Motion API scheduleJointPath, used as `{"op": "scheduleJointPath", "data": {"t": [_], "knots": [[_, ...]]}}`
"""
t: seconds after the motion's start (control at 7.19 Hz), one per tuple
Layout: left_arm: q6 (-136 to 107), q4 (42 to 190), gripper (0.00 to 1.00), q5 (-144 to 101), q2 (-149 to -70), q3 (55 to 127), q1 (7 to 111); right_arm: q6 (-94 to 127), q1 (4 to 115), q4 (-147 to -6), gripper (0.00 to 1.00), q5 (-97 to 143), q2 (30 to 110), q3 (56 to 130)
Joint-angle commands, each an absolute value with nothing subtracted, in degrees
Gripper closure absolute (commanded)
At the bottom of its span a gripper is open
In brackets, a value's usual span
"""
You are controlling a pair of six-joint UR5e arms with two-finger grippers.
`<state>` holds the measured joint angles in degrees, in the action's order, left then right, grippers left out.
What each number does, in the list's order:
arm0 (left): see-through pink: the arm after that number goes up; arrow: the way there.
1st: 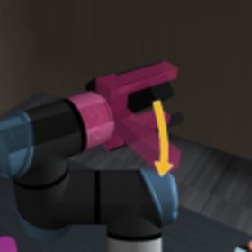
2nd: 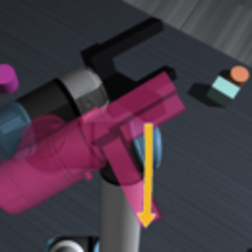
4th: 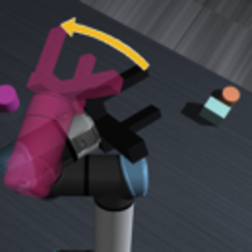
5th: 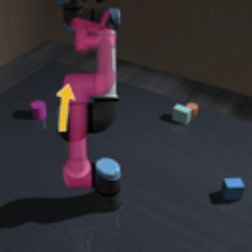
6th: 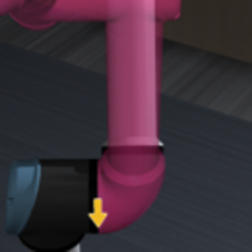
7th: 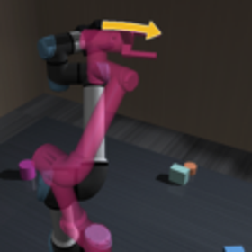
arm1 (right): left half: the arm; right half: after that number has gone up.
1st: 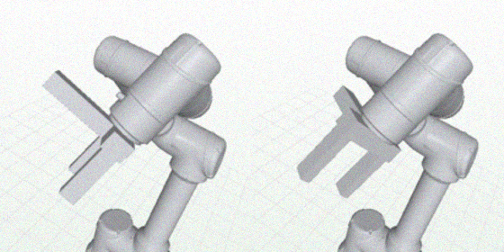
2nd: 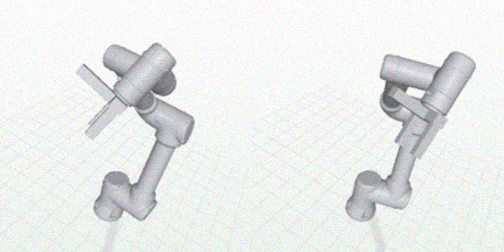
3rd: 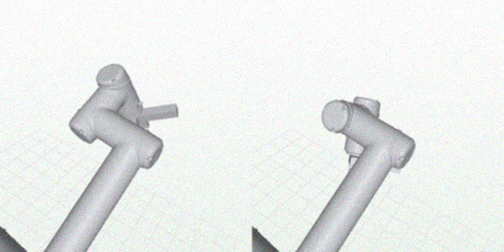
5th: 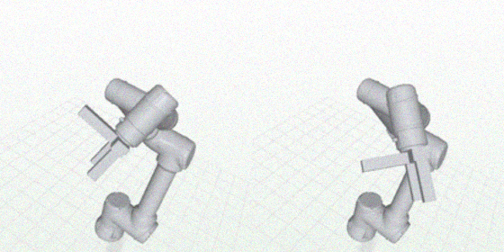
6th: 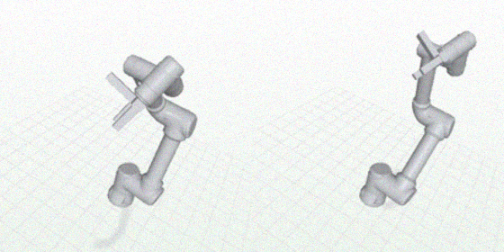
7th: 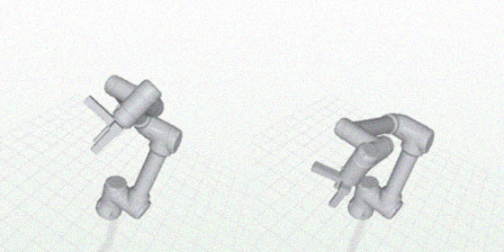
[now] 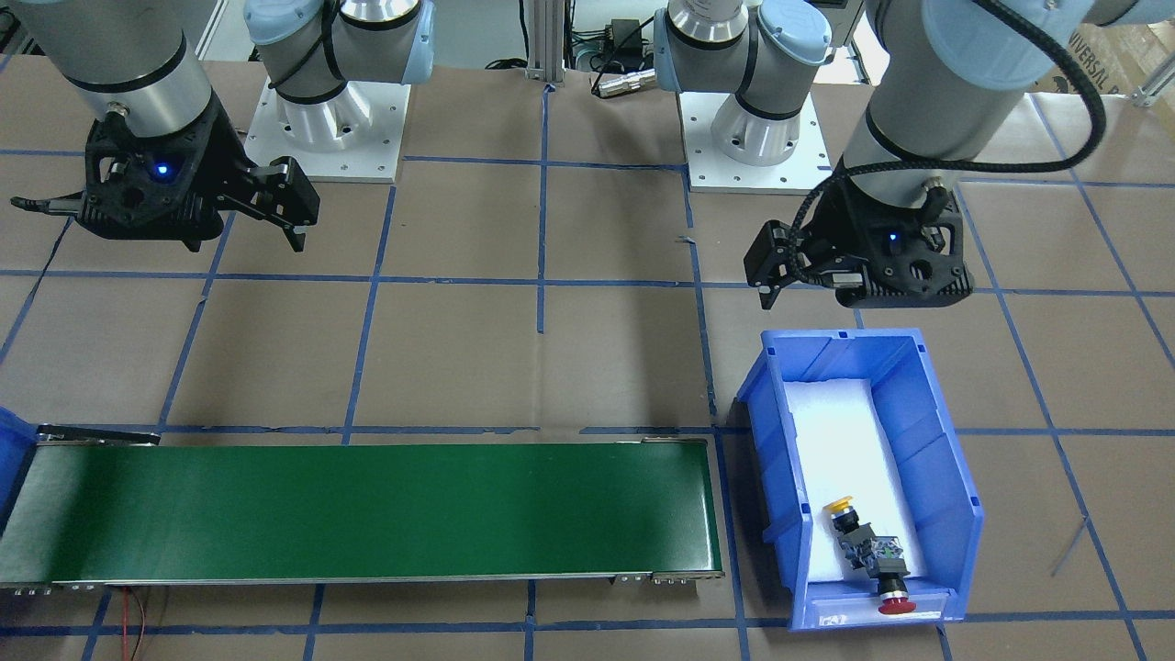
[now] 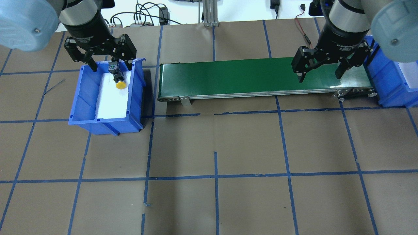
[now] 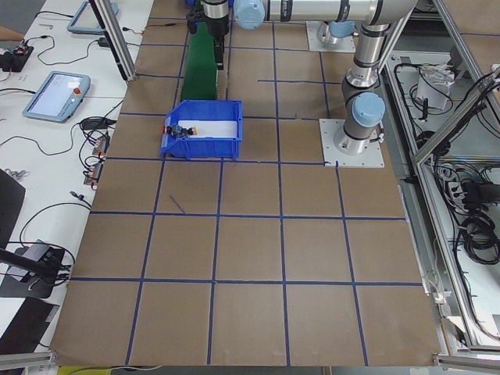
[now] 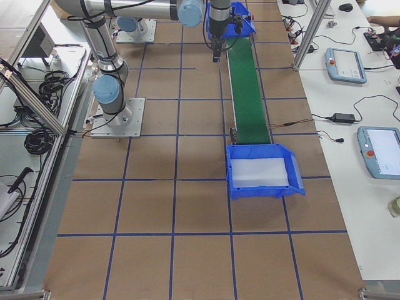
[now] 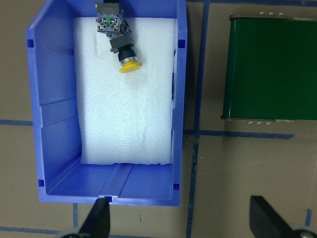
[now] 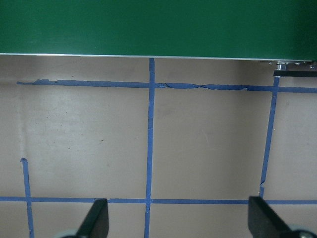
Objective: Transport two buttons from left to right
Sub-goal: 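Lower the left gripper into the blue bin and grasp the red button switch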
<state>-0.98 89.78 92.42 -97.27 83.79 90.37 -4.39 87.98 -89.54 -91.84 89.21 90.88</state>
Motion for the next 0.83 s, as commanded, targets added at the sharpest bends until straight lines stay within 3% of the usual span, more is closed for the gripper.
{"op": "scheduleJointPath", "data": {"t": [0.0, 0.42, 0.7], "knots": [[-1.05, 89.82, 0.00, 92.55, -96.33, 84.37, 91.14, -4.39, 87.98, -89.47, 0.00, -91.85, 89.21, 90.97], [-0.27, 88.51, 0.00, 95.18, -100.17, 81.66, 86.69, -4.39, 87.98, -89.47, 0.00, -91.85, 89.12, 90.97], [-0.18, 85.18, 0.00, 94.57, -108.15, 75.27, 81.84, -4.39, 87.98, -89.47, 0.00, -91.85, 89.12, 90.97]]}}
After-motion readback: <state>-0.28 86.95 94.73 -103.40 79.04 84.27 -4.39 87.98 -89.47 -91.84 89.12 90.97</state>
